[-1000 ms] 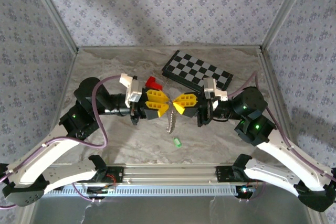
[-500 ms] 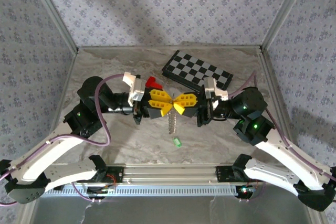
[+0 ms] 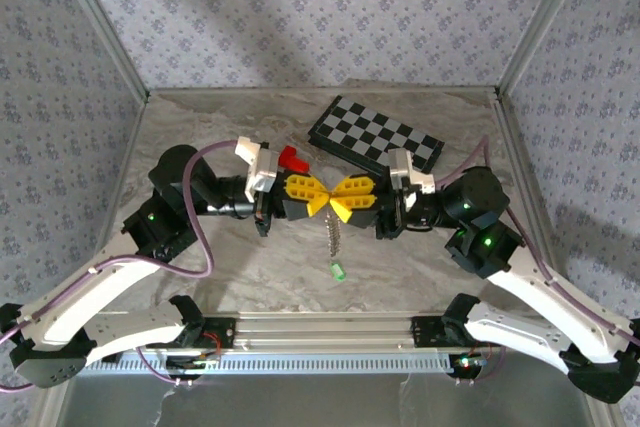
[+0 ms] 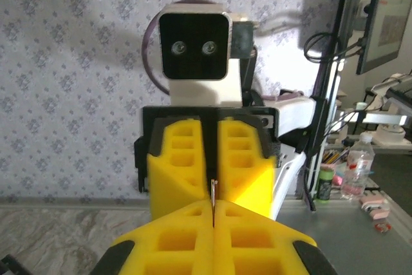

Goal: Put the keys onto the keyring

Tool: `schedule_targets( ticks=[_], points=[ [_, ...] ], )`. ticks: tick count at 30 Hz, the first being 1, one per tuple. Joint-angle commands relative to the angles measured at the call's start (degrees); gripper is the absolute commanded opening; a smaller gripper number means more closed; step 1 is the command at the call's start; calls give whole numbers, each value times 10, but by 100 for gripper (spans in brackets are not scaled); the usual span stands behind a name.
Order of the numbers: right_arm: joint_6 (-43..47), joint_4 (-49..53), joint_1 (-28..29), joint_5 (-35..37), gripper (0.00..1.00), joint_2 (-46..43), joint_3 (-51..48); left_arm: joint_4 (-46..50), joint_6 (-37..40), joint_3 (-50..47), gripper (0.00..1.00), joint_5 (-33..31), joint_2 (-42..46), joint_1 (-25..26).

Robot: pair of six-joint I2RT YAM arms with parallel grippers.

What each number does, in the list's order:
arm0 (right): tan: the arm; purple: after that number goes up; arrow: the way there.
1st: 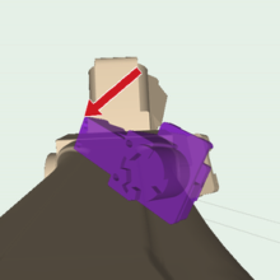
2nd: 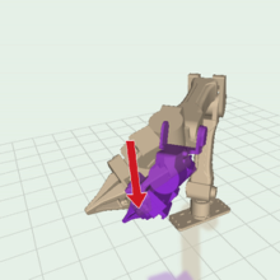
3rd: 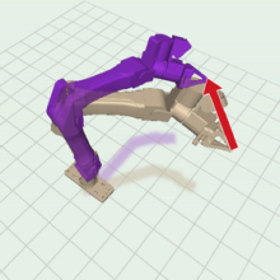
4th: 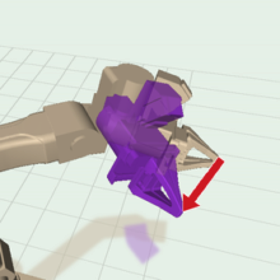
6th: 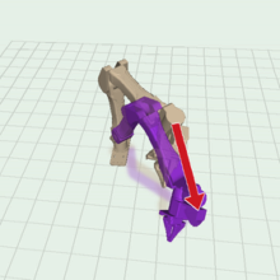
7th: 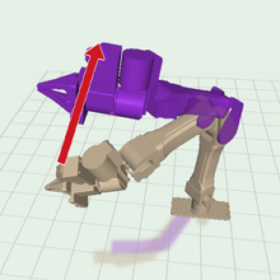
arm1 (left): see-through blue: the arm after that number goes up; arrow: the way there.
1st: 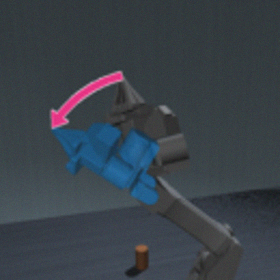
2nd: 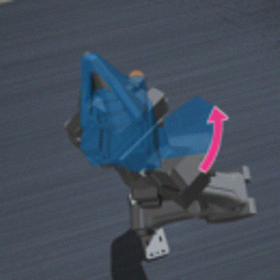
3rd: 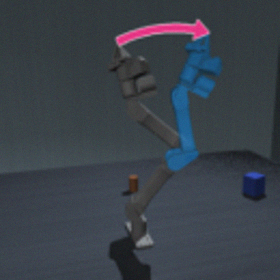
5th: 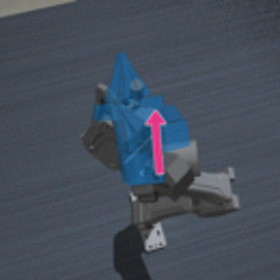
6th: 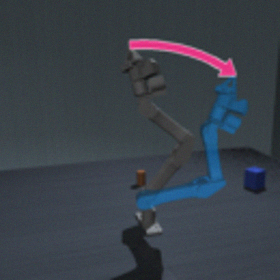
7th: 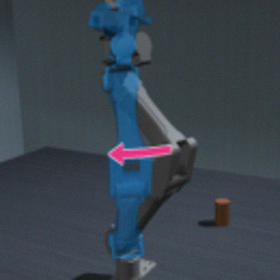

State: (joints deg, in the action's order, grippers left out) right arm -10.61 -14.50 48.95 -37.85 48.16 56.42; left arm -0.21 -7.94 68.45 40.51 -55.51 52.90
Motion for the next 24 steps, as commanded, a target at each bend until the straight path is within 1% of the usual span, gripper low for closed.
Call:
schedule_targets(
  ticks=[1,2,5,7,11,15,24],
  points=[
    [57,90,1,59,30,-15,29,56,51,36,0,1,5,6],
    [75,123,3,69,33,-17,40,79,66,43,0,-4,4,5],
    [108,186,7,89,36,-18,64,134,100,63,0,-13,0,6],
    [117,200,10,99,37,-19,69,159,117,72,0,-19,-3,5],
    [119,204,17,95,38,-17,69,194,141,87,0,-31,-9,6],
    [113,199,20,90,36,-15,65,199,146,88,0,-39,-14,5],
    [103,195,21,73,35,-8,62,190,142,79,0,-43,-19,5]
  ],
)
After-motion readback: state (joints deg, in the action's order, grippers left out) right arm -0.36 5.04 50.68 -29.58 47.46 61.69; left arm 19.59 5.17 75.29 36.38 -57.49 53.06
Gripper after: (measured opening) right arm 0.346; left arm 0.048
